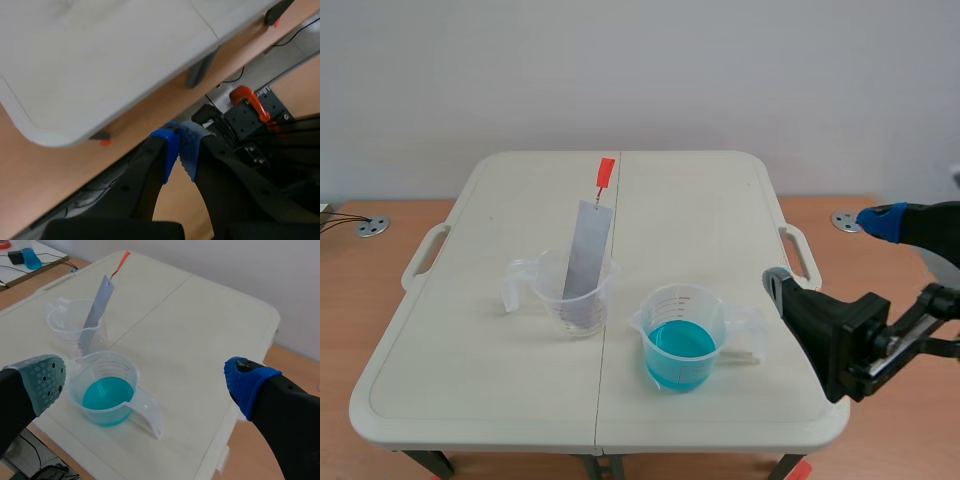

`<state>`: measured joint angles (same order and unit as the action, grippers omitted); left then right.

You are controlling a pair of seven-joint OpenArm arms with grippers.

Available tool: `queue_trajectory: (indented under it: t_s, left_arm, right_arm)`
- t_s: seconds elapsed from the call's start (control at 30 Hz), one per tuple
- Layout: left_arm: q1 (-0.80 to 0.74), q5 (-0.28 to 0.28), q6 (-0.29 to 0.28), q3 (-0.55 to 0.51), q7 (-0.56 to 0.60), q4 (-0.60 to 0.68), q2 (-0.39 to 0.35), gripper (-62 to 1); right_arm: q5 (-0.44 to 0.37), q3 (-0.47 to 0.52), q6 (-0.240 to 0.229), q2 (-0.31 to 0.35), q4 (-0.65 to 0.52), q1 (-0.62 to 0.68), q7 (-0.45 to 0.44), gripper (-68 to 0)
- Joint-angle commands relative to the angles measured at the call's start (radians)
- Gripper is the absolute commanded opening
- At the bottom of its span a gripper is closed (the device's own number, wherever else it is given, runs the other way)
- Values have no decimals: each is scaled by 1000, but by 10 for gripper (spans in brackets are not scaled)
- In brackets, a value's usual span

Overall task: Hold the metal plate by the orange handle, dip it into the blue solution, take it out and point at it, then put the plate back in the beaker on the left.
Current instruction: 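Lift the metal plate out of the left beaker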

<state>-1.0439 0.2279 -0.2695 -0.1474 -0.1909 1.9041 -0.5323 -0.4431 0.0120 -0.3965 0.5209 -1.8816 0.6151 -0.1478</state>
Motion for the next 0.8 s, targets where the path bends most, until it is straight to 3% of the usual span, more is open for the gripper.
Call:
queue_trajectory:
  t_s: [0.0,0.4,0.57,0.77]
  left_arm:
    - [-39,5,-2,-19,10,6,0,-593]
    - [-256,2,-2,-55,6,6,0,-593]
    - [-273,3,-2,-55,6,6,0,-593]
    - [-273,2,-2,-55,6,6,0,-593]
  right_arm:
    - [-19,-12,4,0,21,-34,-11,-12]
    - [-143,-173,-3,-1,145,-282,58,-12]
    - [-208,-248,-16,-2,201,-396,93,-12]
    - [-223,-300,-23,-61,265,-513,159,-12]
